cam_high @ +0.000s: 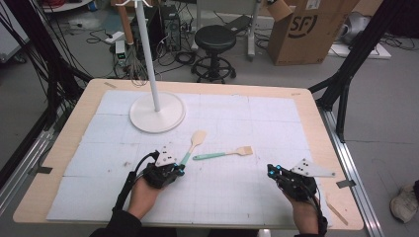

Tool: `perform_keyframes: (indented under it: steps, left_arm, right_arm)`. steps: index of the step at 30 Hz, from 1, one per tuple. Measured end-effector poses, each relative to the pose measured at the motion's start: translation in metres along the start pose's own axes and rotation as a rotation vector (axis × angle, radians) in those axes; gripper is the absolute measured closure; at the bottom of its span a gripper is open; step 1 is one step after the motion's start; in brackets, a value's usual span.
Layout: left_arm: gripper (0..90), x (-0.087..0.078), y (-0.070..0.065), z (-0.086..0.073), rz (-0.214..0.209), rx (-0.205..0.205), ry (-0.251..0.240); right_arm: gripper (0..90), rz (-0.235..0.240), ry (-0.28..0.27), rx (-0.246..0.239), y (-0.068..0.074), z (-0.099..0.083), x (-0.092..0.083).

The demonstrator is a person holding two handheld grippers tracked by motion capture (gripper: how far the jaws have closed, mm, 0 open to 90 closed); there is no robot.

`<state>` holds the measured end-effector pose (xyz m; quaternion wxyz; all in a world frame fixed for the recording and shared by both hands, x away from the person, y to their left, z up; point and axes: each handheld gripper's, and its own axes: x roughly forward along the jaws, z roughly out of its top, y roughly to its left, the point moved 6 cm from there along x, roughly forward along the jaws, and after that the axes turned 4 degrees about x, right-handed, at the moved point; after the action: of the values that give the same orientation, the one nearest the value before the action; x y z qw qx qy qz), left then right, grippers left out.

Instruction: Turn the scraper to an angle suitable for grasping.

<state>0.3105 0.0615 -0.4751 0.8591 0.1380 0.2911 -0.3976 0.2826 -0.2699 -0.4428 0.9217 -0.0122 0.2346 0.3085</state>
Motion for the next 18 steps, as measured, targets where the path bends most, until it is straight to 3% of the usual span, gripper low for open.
perform_keyframes:
  steps: [4, 7, 18]
  left_arm:
    - [89.7, 0.007, 0.001, -0.006, 0.023, 0.004, 0.043]
    - [89.7, 0.003, 0.007, -0.007, 0.070, 0.011, 0.063]
    - [89.7, -0.018, 0.044, -0.022, 0.154, -0.060, 0.074]
  right_arm:
    - [89.7, 0.007, 0.008, -0.006, 0.003, 0.002, 0.003]
    - [89.7, 0.009, 0.006, -0.011, 0.003, 0.003, 0.005]
    - [89.7, 0.016, 0.013, -0.010, 0.005, 0.002, 0.008]
